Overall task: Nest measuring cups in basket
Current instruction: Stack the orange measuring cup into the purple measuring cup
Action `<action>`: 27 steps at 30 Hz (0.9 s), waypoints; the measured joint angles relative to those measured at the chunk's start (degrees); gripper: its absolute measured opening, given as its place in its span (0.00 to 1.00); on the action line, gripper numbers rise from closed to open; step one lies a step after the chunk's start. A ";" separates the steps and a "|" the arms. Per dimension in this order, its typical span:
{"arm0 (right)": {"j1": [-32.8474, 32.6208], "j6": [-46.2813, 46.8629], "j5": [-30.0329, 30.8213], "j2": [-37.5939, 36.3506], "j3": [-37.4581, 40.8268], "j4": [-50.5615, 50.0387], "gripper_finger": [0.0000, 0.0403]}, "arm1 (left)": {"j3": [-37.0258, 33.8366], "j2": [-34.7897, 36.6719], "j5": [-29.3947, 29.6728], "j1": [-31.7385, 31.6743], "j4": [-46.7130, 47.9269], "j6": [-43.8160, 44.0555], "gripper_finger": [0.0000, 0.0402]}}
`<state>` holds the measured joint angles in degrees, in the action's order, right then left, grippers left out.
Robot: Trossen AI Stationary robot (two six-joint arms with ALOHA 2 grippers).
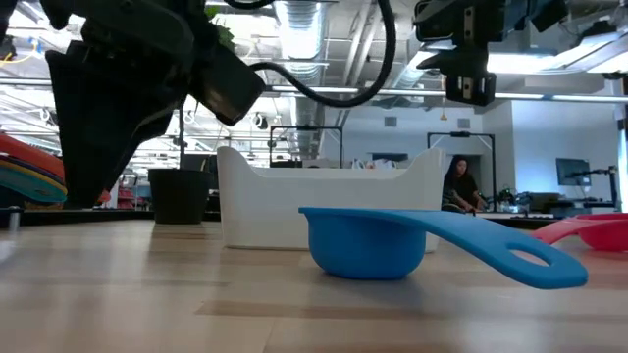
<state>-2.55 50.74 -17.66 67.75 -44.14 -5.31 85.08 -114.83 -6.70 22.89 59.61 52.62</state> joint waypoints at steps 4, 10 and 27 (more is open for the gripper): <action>-0.13 0.20 0.12 0.00 0.00 0.03 0.53 | 0.00 0.09 0.41 -0.16 0.01 1.07 0.55; -0.11 0.17 0.17 0.00 0.00 -0.01 0.52 | 0.00 0.09 0.24 -0.28 1.09 2.51 0.46; -0.05 -0.22 0.28 0.00 0.00 -0.04 0.53 | 2.24 0.40 -2.60 -0.72 8.37 5.62 0.31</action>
<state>-2.60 50.52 -17.39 67.75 -44.14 -5.34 87.32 -114.43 -9.30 22.17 67.99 58.24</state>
